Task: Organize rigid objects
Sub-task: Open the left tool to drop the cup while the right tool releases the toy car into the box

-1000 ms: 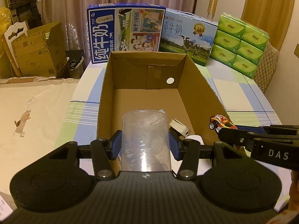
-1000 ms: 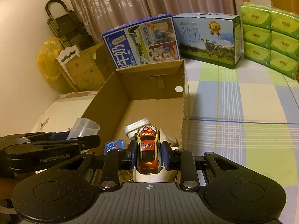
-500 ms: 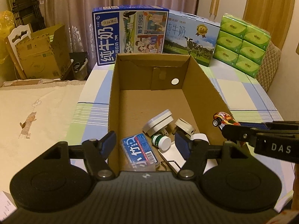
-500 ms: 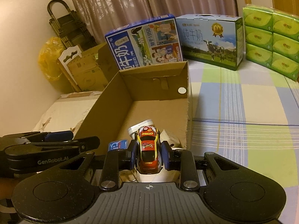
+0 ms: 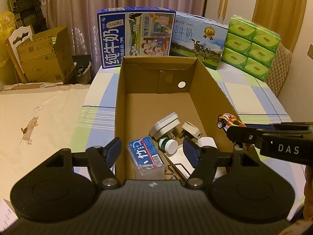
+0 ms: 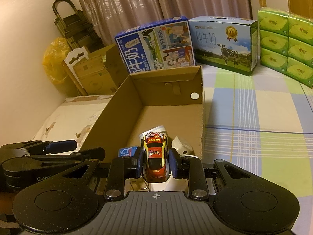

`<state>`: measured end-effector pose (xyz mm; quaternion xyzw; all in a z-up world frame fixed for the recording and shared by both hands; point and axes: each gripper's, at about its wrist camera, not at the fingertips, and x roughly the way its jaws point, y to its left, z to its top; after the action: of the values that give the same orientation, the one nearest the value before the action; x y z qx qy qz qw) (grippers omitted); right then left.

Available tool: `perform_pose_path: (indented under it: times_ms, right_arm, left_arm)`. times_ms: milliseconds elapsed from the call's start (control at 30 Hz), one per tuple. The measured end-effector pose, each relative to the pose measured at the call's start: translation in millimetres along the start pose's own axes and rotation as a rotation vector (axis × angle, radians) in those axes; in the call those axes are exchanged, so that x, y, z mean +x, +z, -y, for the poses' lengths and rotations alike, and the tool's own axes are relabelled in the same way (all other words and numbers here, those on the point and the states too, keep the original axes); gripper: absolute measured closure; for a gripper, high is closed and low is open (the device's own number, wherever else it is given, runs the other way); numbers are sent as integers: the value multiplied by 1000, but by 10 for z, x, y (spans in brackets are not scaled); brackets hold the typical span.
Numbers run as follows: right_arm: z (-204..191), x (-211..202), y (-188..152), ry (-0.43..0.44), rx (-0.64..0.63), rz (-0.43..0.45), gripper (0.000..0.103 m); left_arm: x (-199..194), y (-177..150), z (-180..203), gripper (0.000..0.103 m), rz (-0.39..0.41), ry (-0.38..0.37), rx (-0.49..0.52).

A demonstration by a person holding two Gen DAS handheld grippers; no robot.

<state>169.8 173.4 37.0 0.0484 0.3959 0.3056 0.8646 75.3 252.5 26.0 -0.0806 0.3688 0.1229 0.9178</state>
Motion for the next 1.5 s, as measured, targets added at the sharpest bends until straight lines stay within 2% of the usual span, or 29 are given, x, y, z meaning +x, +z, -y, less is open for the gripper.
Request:
perform_pose_path:
  times_ms: [533,867,933,967,1033,1167,1500]
  right_arm:
    - [39,40,-6,-8,20,-6,78]
    - [90,76,8,16,62,-11,78]
    - [98,85,8,20,69,-17,73]
    - [107,86,8,15,74,-16,61]
    - [138,66,6,1,93,3,44]
    - [193,-4,-3,1,120,29,41]
    - [222,-170,-31,-35,133,21,41]
  left_arm:
    - [15,-20,-1,38,-5,-1,-1]
    - [32,-28,-15,38,-4,5,0]
    - [34,-32,-20,38,-4,7,-1]
    - [31,-34,-20,38,-4,7,-1]
    - [30,-29,-19,38,-3,6,-3]
    - [10,-40,-33,38,-1,6,-12]
    - [-107,-97,-15,35,-2,14,-27]
